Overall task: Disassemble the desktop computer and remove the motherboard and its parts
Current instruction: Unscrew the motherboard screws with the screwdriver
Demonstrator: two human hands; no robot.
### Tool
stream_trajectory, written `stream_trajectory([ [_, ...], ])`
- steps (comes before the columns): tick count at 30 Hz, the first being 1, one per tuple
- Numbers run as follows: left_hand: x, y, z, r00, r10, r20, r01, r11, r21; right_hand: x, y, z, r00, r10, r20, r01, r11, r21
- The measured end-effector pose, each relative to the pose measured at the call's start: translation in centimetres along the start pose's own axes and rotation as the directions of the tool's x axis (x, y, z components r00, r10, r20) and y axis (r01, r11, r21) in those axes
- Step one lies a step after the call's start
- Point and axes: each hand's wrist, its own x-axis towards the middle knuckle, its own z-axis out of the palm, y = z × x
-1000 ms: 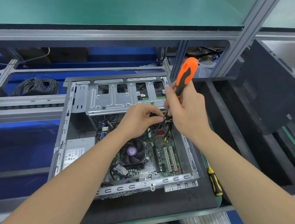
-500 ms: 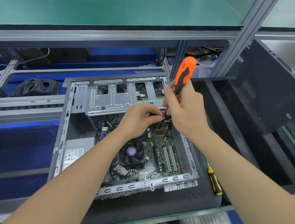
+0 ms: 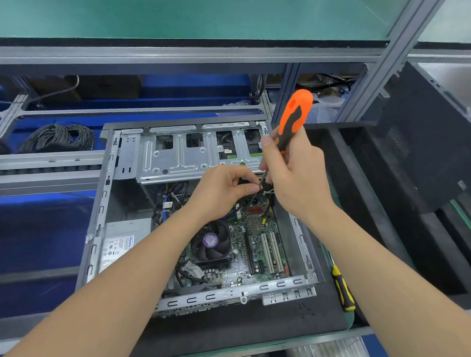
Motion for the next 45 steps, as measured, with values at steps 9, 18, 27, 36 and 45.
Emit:
stream_trajectory([
  [9, 0.1, -0.2, 0.2, 1.0, -0.002, 0.004, 0.002, 1.0, -0.016, 0.0, 0.0, -0.1, 1.0, 0.003, 0.012, -0.003, 1.0, 0.019],
  [18, -0.2, -0.7, -0.2, 0.998, -0.005, 0.058, 0.009, 0.998, -0.061, 1.0, 0.2, -0.9, 0.96, 0.0, 0.279, -0.005, 1.0, 0.017],
  [27, -0.5, -0.3, 0.1, 0.986, 0.07, 0.149, -0.028, 0.963, -0.266, 2.7, -2.6, -2.7, 0.812, 0.088, 0.578, -0.063, 0.996, -0.063],
  [36, -0.4, 0.1, -0.2, 0.988, 0.009, 0.155, 0.017, 0.986, -0.166, 6.4, -10.5, -3.1, 0.968, 0.058, 0.243, 0.168, 0.565, -0.807],
  [45, 1.5, 2.9, -4.9, 0.995, 0.099, 0.033, -0.078, 0.917, -0.391, 10.7, -11.1, -3.7, 0.766, 0.259, 0.589, 0.316, 0.645, -0.696],
])
